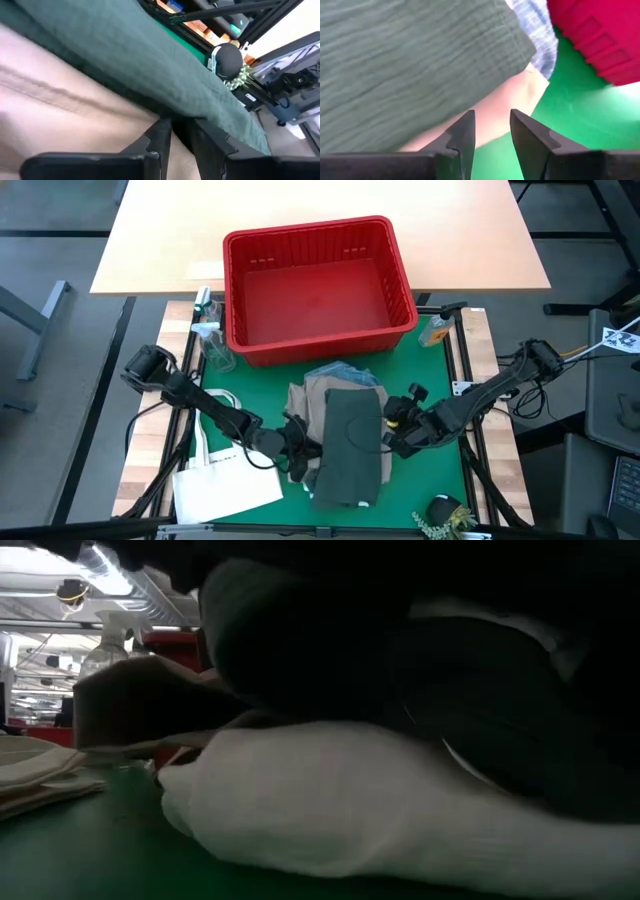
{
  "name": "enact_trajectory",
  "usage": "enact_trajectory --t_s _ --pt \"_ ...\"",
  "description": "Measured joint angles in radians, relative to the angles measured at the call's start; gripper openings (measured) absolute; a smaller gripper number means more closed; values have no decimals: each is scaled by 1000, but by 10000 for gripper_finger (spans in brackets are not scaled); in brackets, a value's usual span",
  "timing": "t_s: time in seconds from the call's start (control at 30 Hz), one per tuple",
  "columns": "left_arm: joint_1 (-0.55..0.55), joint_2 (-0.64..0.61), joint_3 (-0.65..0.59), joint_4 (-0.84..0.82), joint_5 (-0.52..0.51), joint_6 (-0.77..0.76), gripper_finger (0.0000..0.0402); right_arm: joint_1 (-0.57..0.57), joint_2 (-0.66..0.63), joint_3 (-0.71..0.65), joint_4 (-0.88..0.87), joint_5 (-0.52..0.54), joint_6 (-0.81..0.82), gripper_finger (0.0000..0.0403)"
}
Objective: Fold Laundry from Bin
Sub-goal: Put the stack of folded clothes into the red bin
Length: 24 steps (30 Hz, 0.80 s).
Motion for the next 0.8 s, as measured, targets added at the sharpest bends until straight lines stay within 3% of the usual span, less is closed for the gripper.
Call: enact_trajectory --t_s 0.33,0.5,0.8 --pt "36 -222 3 -454 19 -126 70 63 -53 0 65 -212 1 124" --pt "36 -260 3 -554 54 -129 70 139 -53 0 80 -228 40 124" --pt "59 -245 3 -712 -5 -147 85 193 -53 0 83 -227 172 124"
